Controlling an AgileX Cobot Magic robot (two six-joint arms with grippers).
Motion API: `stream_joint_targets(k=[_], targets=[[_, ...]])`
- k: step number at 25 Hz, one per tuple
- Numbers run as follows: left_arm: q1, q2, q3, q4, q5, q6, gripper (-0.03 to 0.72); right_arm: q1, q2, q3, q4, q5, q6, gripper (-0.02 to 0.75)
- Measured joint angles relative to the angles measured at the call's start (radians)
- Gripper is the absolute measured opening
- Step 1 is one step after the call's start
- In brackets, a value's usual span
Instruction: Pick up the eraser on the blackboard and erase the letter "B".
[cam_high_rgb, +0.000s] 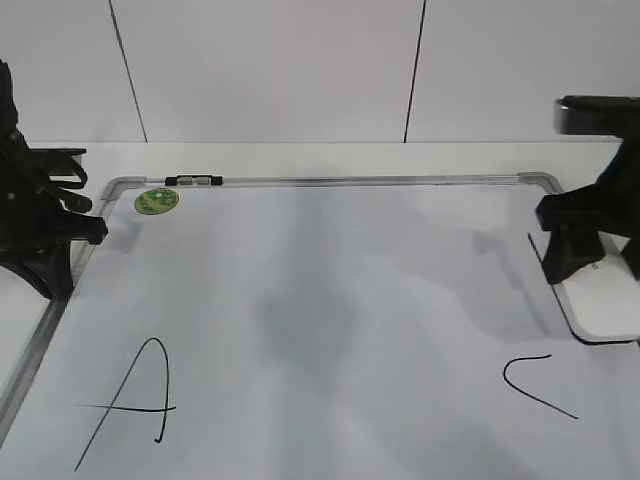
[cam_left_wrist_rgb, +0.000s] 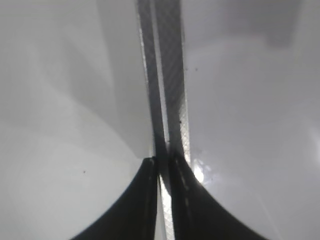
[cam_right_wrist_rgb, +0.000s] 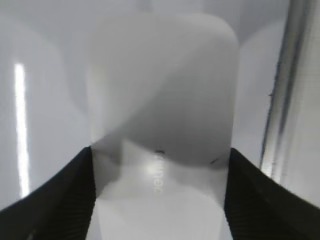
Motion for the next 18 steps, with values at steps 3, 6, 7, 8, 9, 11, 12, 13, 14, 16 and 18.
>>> stream_joint_targets(k=[3, 6, 7, 8, 9, 11, 12, 13, 14, 16, 18], targets=[[0.0, 0.0, 0.0, 0.0, 0.0, 0.0, 0.041, -0.088, 0.002, 0.0, 0.003, 0.0, -0.045, 0.529], [0.0, 0.0, 0.0, 0.0, 0.0, 0.0, 0.041, -0.154, 0.017, 0.0, 0.033, -0.006, -0.105, 0.529], [0.0, 0.0, 0.0, 0.0, 0.0, 0.0, 0.041, -0.173, 0.031, 0.0, 0.052, -0.008, -0.13, 0.529], [0.0, 0.0, 0.0, 0.0, 0.0, 0.0, 0.041, -0.186, 0.046, -0.002, 0.066, -0.008, -0.152, 0.529], [0.0, 0.0, 0.0, 0.0, 0.0, 0.0, 0.041, -0.193, 0.06, -0.009, 0.076, -0.008, -0.171, 0.529], [0.0, 0.0, 0.0, 0.0, 0.0, 0.0, 0.041, -0.2, 0.098, -0.03, 0.084, -0.01, -0.198, 0.529], [0.0, 0.0, 0.0, 0.0, 0.0, 0.0, 0.041, -0.2, 0.115, -0.042, 0.085, -0.01, -0.206, 0.529], [0.0, 0.0, 0.0, 0.0, 0.0, 0.0, 0.041, -0.2, 0.131, -0.061, 0.086, -0.009, -0.214, 0.529], [0.0, 0.0, 0.0, 0.0, 0.0, 0.0, 0.041, -0.2, 0.154, -0.082, 0.087, -0.002, -0.218, 0.529], [0.0, 0.0, 0.0, 0.0, 0.0, 0.0, 0.041, -0.2, 0.186, -0.122, 0.089, 0.008, -0.222, 0.529], [0.022, 0.0, 0.0, -0.001, 0.0, 0.0, 0.041, -0.2, 0.216, -0.159, 0.089, 0.026, -0.226, 0.529]])
